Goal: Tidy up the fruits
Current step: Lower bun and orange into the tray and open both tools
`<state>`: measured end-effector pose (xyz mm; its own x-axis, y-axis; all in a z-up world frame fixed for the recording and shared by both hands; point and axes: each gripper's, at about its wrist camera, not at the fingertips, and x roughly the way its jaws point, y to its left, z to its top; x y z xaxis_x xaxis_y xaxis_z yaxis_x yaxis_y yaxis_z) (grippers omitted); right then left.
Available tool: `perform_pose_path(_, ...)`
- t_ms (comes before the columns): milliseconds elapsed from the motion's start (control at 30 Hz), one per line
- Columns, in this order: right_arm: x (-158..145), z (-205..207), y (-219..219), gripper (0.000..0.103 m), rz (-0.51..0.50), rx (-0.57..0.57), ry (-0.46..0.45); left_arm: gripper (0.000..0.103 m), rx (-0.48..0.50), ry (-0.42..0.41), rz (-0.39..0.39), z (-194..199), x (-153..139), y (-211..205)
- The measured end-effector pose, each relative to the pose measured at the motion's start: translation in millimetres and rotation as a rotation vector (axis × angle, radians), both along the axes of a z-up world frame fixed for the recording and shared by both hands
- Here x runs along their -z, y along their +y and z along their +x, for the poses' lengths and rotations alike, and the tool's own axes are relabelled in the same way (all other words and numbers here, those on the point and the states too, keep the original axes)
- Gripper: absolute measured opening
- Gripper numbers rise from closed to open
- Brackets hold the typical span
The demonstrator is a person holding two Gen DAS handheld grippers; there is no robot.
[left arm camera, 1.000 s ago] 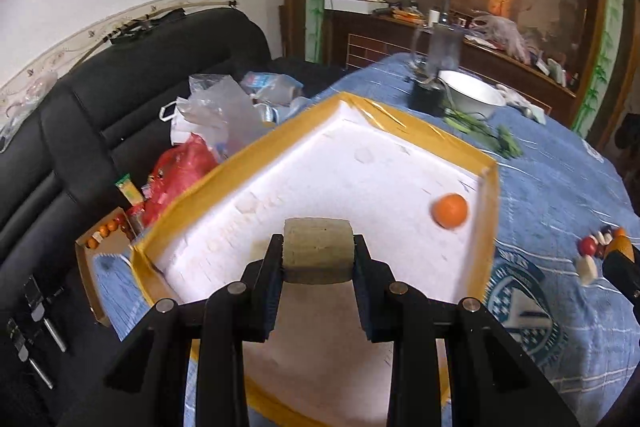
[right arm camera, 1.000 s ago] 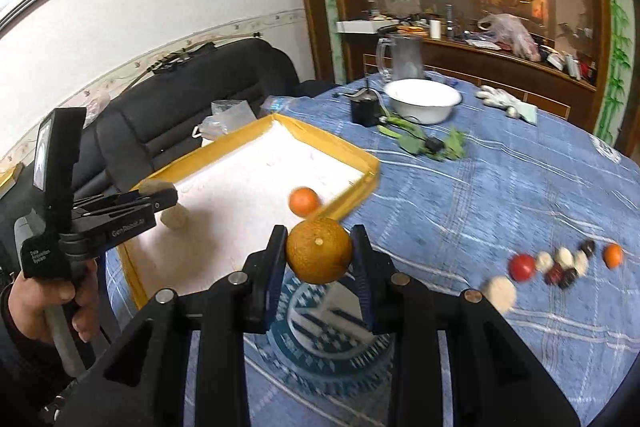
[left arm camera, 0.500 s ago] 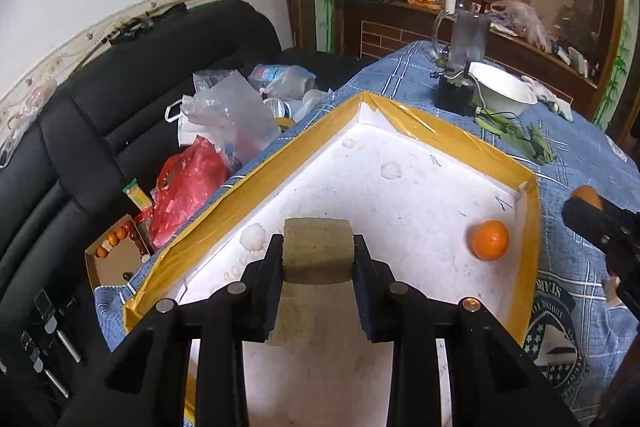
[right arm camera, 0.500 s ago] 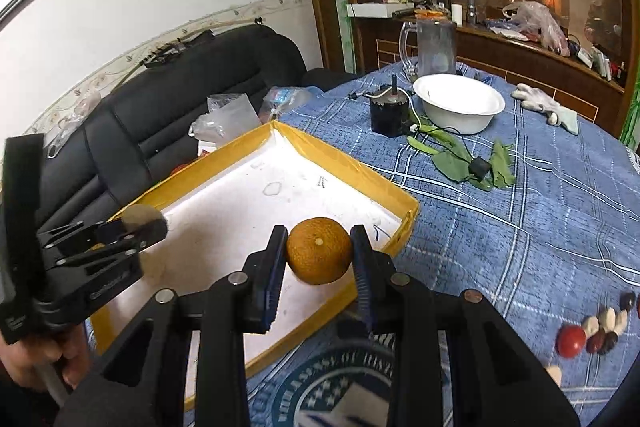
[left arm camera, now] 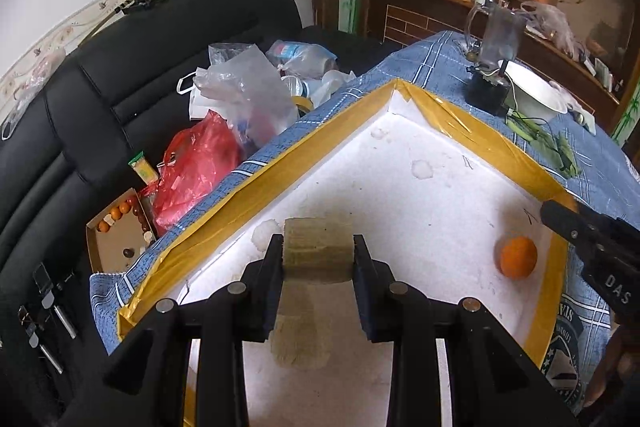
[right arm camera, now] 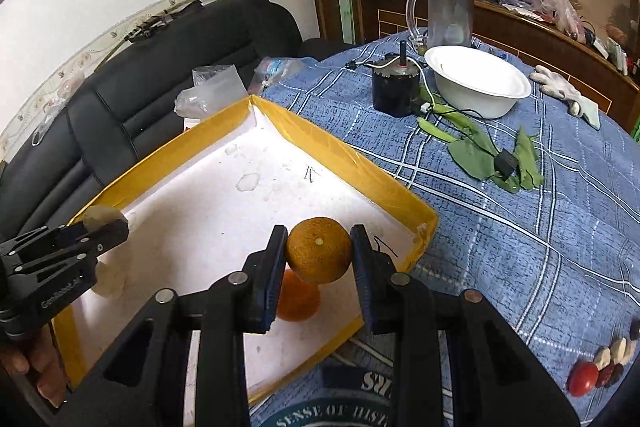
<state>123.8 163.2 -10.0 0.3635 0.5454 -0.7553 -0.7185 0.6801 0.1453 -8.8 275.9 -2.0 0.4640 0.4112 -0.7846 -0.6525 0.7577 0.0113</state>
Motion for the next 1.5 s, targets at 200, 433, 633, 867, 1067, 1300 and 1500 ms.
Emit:
perform_pose_path(200,7.3,10.5,7.3,0.034,-0.020,0.007,0.013,0.031,0.000,0.027,0.000,9.6,4.6,1.7)
perform_pose_path(433,19.1,20.7,16.8,0.034,-0.044,0.010,0.032,0.031,-0.005,0.067,-0.018,17.0,14.9,7.0)
perform_pose_path(633,25.6,23.1,21.7,0.034,-0.057,0.007,0.039,0.031,-0.011,0.081,-0.032,18.3,20.8,11.0)
perform_pose_path(867,28.3,24.5,24.5,0.034,-0.071,0.008,0.045,0.031,-0.017,0.086,-0.049,18.2,22.7,13.7)
perform_pose_path(1067,26.0,24.4,25.5,0.048,-0.088,0.022,0.041,0.037,-0.029,0.094,-0.086,14.2,24.2,17.2)
perform_pose_path(1300,2.1,12.5,1.9,0.075,-0.036,0.060,-0.006,0.080,-0.060,0.059,-0.035,-0.2,8.5,11.7)
perform_pose_path(1500,-16.8,-1.3,-44.7,0.086,0.015,0.125,-0.031,0.080,-0.067,0.030,-0.023,-14.8,-0.2,2.0)
